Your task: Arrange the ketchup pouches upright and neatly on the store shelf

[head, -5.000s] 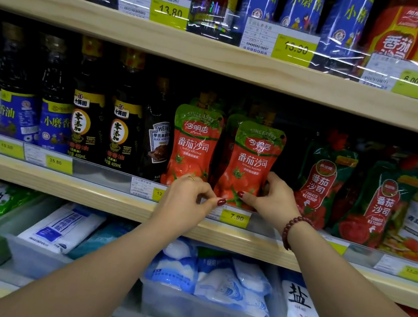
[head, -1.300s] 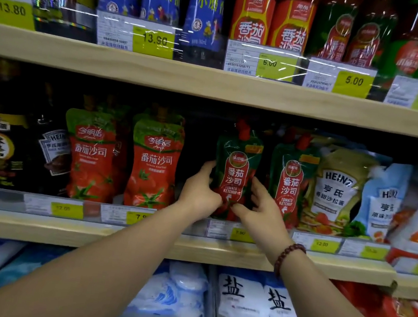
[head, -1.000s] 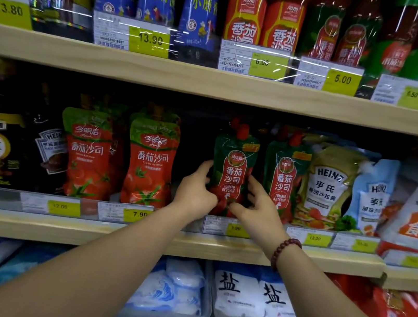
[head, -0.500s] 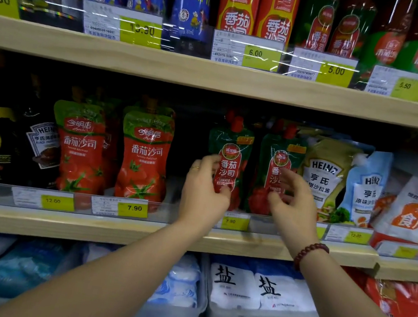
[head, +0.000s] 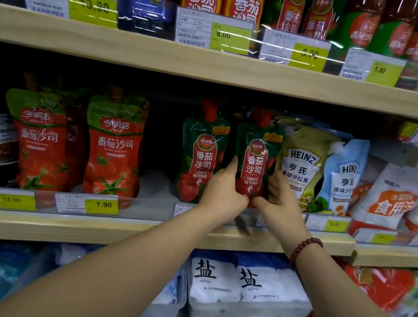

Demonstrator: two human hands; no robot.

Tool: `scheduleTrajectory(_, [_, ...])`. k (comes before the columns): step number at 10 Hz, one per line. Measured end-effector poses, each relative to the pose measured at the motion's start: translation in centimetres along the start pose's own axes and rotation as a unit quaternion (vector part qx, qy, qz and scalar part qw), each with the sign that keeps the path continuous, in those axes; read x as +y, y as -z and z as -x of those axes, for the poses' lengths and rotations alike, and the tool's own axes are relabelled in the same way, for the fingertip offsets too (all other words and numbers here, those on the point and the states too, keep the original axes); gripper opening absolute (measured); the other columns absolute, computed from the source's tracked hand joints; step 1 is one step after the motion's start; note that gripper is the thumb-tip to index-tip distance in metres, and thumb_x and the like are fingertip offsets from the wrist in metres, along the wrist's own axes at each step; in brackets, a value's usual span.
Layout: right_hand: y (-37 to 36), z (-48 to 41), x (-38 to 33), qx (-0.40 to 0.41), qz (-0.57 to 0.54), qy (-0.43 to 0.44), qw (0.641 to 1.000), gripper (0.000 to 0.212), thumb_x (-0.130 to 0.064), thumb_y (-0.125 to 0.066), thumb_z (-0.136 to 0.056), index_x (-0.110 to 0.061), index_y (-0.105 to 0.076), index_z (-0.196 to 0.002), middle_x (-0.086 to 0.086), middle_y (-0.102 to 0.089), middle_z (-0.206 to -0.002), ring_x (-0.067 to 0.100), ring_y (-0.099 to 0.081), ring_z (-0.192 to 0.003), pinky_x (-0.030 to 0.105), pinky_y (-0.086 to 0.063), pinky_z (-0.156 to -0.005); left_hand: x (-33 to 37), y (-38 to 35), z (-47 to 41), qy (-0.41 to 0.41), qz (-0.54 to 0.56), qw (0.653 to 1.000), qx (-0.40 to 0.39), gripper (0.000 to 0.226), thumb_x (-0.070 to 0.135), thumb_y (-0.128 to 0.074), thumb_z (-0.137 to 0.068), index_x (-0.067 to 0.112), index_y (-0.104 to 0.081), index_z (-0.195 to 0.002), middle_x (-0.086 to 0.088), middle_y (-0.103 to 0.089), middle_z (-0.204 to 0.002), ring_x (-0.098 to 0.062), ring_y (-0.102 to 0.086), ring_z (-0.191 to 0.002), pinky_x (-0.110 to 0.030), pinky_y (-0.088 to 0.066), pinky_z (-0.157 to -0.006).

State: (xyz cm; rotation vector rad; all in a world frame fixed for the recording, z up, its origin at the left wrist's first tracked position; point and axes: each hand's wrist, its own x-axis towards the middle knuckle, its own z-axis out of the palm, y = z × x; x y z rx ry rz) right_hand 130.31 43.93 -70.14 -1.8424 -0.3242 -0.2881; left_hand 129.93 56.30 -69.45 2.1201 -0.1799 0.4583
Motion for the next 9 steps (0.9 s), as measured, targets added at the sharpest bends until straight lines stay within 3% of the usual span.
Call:
scheduleTrajectory(1, [0.1,0.0,0.4,0.015,0.019,0.003,1.0,0.075,-0.006,-0.063,-0.08,-0.015,-0.024,-0.144,0.004,-0.043,-0.141,0.015,-0.042,-0.125,0.038,-0.036,-0.107,0.0,0.2,0.0,-0.016,0.013,1.0,-0.005,0.082,0.01,-0.069,-0.077,0.021,-0.024,-0.145,-0.007,-0.053,-0.13,-0.023,-0.051,-0.119,-0.028,-0.04,-0.095])
scheduleTrajectory(3, [0.0,0.1,0.7,0.017,0.022,0.017,0.999,0.074,-0.003,-0.063,-0.079,-0.014,-0.027,-0.143,0.005,-0.043,-0.139,0.012,-0.043,-0.12,0.03,-0.037,-0.101,-0.4,0.3,-0.1,-0.005,0.033,0.999,-0.017,0.087,0.008,-0.068,-0.078,0.02,-0.018,-0.147,-0.008,-0.047,-0.137,-0.022,-0.045,-0.126,-0.028,-0.038,-0.098])
scheduleTrajectory(4, [-0.1,0.7,0.8,0.044,0.069,0.043,0.996,0.065,-0.007,-0.063,-0.079,-0.015,-0.035,-0.138,0.002,-0.047,-0.132,0.012,-0.045,-0.117,0.029,-0.039,-0.098,-0.5,0.9,0.1,-0.01,0.04,0.999,-0.026,0.083,0.008,-0.068,-0.078,0.018,-0.022,-0.146,-0.008,-0.047,-0.138,-0.02,-0.045,-0.126,-0.023,-0.035,-0.093])
scheduleTrajectory(5, [-1.0,1.9,1.0,0.084,0.149,0.106,0.98,0.047,-0.014,-0.065,-0.079,-0.019,-0.051,-0.123,-0.002,-0.053,-0.113,0.009,-0.052,-0.102,0.026,-0.044,-0.089,-1.4,2.2,1.4,-0.022,0.013,1.0,-0.004,0.064,0.009,-0.068,-0.078,0.016,-0.042,-0.137,-0.003,-0.055,-0.125,-0.016,-0.052,-0.117,-0.021,-0.04,-0.092])
scheduleTrajectory(6, [-2.6,2.6,0.5,0.075,0.175,0.158,0.969,0.029,-0.016,-0.066,-0.078,-0.019,-0.061,-0.106,-0.004,-0.057,-0.099,0.011,-0.056,-0.093,0.028,-0.048,-0.084,-2.6,4.1,2.9,-0.059,-0.005,0.998,0.031,0.038,0.007,-0.067,-0.077,0.016,-0.063,-0.113,0.002,-0.063,-0.102,-0.013,-0.061,-0.093,-0.028,-0.052,-0.085])
scheduleTrajectory(8, [-5.8,2.6,-1.1,0.082,0.13,0.175,0.973,0.02,-0.01,-0.067,-0.075,-0.022,-0.064,-0.091,-0.001,-0.063,-0.09,0.007,-0.059,-0.084,0.023,-0.051,-0.077,-4.3,7.7,4.1,-0.087,0.019,0.994,0.07,0.027,0.003,-0.067,-0.075,0.018,-0.069,-0.097,0.004,-0.068,-0.089,-0.007,-0.064,-0.083,-0.015,-0.051,-0.077])
scheduleTrajectory(9, [-6.9,2.1,-1.8,0.083,0.115,0.179,0.973,0.02,-0.009,-0.067,-0.075,-0.022,-0.064,-0.09,-0.001,-0.064,-0.09,0.005,-0.06,-0.083,0.019,-0.05,-0.075,-4.9,9.4,4.0,-0.105,0.013,0.993,0.059,0.025,0.006,-0.068,-0.075,0.021,-0.069,-0.095,0.01,-0.069,-0.086,0.001,-0.063,-0.082,-0.015,-0.051,-0.078])
